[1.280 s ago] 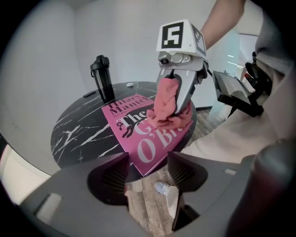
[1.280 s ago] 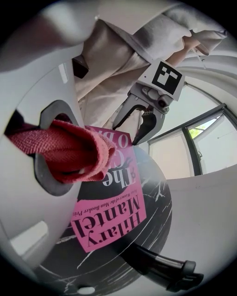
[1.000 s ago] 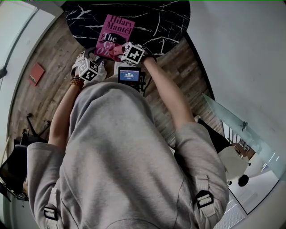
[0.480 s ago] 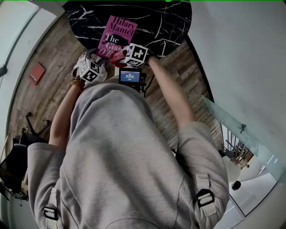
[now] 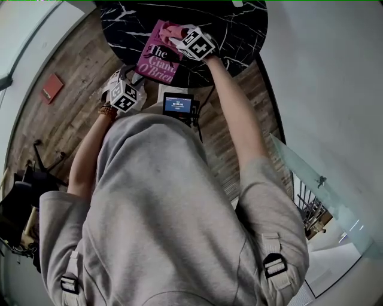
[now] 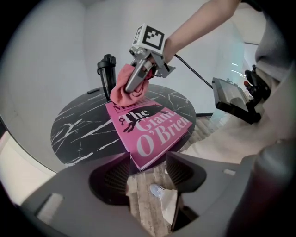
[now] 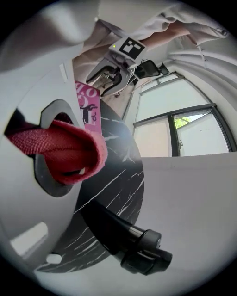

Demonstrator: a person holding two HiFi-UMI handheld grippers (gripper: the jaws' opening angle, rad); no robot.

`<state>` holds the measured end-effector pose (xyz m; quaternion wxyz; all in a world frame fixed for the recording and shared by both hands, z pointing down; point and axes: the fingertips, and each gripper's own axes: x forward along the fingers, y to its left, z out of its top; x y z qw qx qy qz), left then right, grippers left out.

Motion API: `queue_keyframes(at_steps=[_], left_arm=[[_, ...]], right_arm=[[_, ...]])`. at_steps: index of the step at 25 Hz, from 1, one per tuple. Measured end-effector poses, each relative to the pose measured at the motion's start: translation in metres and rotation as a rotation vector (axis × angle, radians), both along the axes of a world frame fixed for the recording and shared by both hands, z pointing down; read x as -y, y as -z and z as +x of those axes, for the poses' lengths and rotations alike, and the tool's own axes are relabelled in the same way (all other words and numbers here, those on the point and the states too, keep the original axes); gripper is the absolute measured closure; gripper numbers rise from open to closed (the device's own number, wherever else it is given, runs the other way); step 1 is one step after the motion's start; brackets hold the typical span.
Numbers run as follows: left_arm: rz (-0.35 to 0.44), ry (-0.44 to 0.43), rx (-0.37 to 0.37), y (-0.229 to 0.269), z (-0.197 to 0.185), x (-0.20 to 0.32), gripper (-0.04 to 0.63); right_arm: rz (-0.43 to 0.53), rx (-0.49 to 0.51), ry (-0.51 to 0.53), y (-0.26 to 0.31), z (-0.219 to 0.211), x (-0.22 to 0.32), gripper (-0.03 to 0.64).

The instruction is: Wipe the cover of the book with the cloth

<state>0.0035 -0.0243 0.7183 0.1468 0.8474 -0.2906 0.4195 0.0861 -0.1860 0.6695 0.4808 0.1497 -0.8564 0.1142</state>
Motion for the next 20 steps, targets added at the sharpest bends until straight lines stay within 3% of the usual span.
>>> queue_keyframes(at_steps=[7, 11, 20], left_arm=[[0.013, 0.020, -0.003, 0.002, -0.004, 0.002, 0.368], [0.013, 0.021, -0.005, 0.001, -0.004, 0.002, 0.376], [0.004, 0.006, -0.004, -0.001, -0.002, 0.004, 0.362]], right_arm=[[-0.031, -0.172, 0.005, -0.034, 0.006, 0.011, 0.505], [-0.030, -0.121, -0.033, -0.041, 0.004, 0.014, 0.508], [-0.028, -0.147, -0.047, -0.035, -0.001, 0.000, 0.520]])
